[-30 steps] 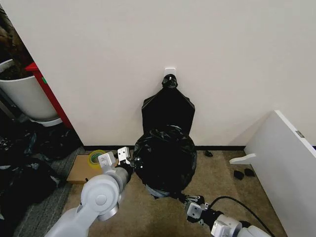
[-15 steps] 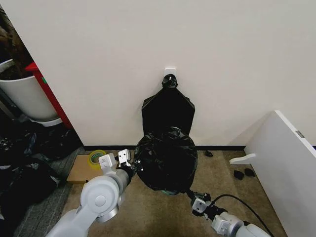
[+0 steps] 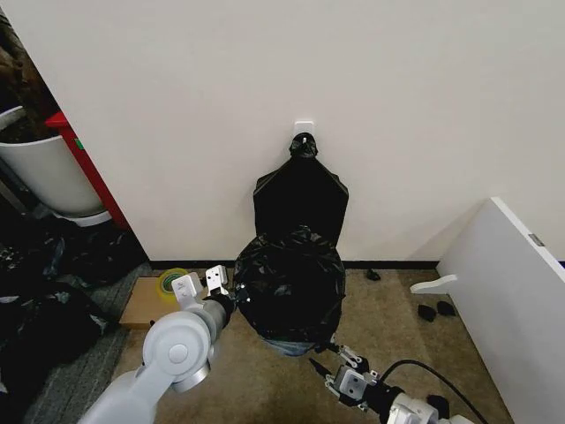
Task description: Place the garbage bag over the trash bin.
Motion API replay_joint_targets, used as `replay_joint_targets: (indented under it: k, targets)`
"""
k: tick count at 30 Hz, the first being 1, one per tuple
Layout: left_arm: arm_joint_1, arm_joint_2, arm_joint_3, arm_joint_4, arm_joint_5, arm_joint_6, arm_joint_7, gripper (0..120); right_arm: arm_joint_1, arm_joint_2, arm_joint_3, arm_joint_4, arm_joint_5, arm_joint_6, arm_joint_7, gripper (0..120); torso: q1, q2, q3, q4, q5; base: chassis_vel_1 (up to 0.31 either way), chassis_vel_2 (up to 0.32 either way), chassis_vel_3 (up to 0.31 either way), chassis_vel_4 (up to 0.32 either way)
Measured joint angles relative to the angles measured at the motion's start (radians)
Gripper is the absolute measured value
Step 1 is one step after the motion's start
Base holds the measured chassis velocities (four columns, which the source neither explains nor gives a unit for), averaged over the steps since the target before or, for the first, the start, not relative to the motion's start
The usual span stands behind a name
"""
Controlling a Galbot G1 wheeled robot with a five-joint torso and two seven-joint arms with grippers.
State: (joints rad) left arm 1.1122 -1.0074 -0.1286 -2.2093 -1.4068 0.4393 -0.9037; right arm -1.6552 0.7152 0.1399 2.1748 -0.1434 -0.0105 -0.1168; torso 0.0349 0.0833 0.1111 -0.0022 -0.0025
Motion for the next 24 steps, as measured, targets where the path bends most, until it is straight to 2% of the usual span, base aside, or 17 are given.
replay_joint_targets:
  k: [1, 4, 5, 6, 11, 15, 16, 18, 20, 21, 22, 23, 24]
  targets:
    - [0.000, 0.000, 0.000, 0.000, 0.000, 0.000, 0.000, 0, 0.000, 0.000, 0.000, 0.000, 0.000, 0.000, 0.000, 56, 0.000, 0.000, 0.000, 0.0000, 0.0000, 0.000, 0.000, 0.000, 0.000]
    - [-0.012, 0.004, -0.001, 0.022, 0.000, -0.012, 0.004, 0, -0.050, 0.002, 0.020, 0.035, 0.029, 0.105, -0.063, 71, 0.000, 0.000, 0.000, -0.0002, -0.0001, 0.000, 0.000, 0.000, 0.000]
    - [-0.012, 0.004, -0.001, 0.022, 0.000, -0.012, 0.004, 0, -0.050, 0.002, 0.020, 0.035, 0.029, 0.105, -0.063, 71, 0.000, 0.000, 0.000, -0.0002, -0.0001, 0.000, 0.000, 0.000, 0.000]
    - [-0.016, 0.005, -0.001, 0.032, 0.004, -0.016, 0.008, 0, -0.061, 0.003, 0.029, 0.055, 0.054, 0.139, -0.090, 77, 0.000, 0.000, 0.000, -0.0002, -0.0001, 0.000, 0.000, 0.000, 0.000]
    - [-0.018, 0.006, 0.008, 0.047, 0.038, -0.023, 0.032, 0, -0.060, 0.003, 0.044, 0.130, 0.193, 0.159, -0.126, 96, 0.000, 0.000, 0.000, -0.0001, -0.0002, 0.000, 0.000, 0.000, 0.000]
    - [-0.002, 0.014, 0.010, 0.046, 0.080, -0.028, 0.065, 0, -0.036, 0.003, 0.060, 0.174, 0.341, 0.123, -0.117, 100, 0.000, 0.000, 0.000, 0.0000, -0.0002, 0.000, 0.000, 0.000, 0.000]
    - [-0.002, 0.014, 0.010, 0.046, 0.080, -0.028, 0.065, 0, -0.036, 0.003, 0.060, 0.174, 0.341, 0.123, -0.117, 100, 0.000, 0.000, 0.000, 0.0000, -0.0002, 0.000, 0.000, 0.000, 0.000]
    - [0.039, 0.032, 0.008, 0.037, 0.166, -0.038, 0.140, 0, -0.008, -0.001, 0.105, 0.209, 0.493, 0.071, -0.080, 100, 0.000, 0.000, 0.000, -0.0002, 0.0000, 0.000, 0.000, 0.000, 0.000]
    - [0.058, 0.039, 0.007, 0.033, 0.209, -0.042, 0.171, 0, 0.000, -0.002, 0.122, 0.217, 0.543, 0.049, -0.068, 100, 0.000, 0.000, 0.000, -0.0001, 0.0001, 0.000, 0.000, 0.000, 0.000]
    - [0.093, 0.054, 0.003, 0.025, 0.285, -0.041, 0.237, 0, 0.023, -0.009, 0.181, 0.237, 0.674, -0.019, -0.042, 100, 0.000, 0.000, 0.000, 0.0000, -0.0001, 0.000, 0.000, 0.000, 0.000]
    - [0.107, 0.061, 0.001, 0.022, 0.312, -0.038, 0.265, 0, 0.033, -0.013, 0.210, 0.241, 0.728, -0.051, -0.034, 100, 0.000, 0.000, 0.000, 0.0000, -0.0002, 0.000, 0.000, 0.000, 0.000]
    - [0.142, 0.079, 0.000, 0.020, 0.393, -0.037, 0.348, 0, 0.059, -0.028, 0.265, 0.242, 0.846, -0.109, -0.021, 100, 0.000, 0.000, 0.000, -0.0001, 0.0002, 0.000, 0.000, 0.000, 0.000]
    - [0.142, 0.079, 0.000, 0.020, 0.393, -0.037, 0.348, 0, 0.059, -0.028, 0.265, 0.242, 0.846, -0.109, -0.021, 100, 0.000, 0.000, 0.000, -0.0001, 0.0002, 0.000, 0.000, 0.000, 0.000]
